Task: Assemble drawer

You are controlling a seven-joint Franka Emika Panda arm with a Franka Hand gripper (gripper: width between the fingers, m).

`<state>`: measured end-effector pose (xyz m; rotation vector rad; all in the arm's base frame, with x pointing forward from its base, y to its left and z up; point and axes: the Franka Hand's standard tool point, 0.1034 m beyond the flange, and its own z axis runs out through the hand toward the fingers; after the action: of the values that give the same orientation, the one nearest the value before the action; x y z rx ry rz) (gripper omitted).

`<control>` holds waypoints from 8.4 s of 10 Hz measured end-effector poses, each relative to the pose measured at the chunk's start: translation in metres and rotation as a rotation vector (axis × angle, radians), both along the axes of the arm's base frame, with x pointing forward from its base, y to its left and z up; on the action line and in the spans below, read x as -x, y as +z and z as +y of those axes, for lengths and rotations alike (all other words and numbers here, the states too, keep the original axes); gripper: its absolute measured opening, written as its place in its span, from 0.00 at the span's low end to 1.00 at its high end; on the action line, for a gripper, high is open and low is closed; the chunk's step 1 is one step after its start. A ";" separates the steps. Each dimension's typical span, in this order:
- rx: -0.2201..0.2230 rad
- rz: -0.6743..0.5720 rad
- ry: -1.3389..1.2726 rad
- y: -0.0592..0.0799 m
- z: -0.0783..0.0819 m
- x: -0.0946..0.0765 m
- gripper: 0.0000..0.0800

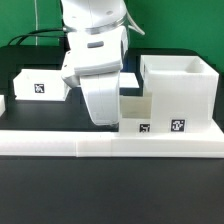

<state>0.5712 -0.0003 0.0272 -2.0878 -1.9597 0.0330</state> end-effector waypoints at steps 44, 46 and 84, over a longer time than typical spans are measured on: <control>0.231 0.003 -1.549 -0.020 -0.084 0.189 0.81; 0.222 -0.031 -1.534 -0.021 -0.086 0.188 0.81; 0.136 -0.185 -0.067 0.026 -0.020 0.056 0.05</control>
Offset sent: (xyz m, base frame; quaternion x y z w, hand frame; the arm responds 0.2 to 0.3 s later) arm 0.0221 0.0595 0.0154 -0.0169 0.0093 0.0274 0.9994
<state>0.5156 -0.0201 0.0531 -2.3180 -2.0411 -0.0425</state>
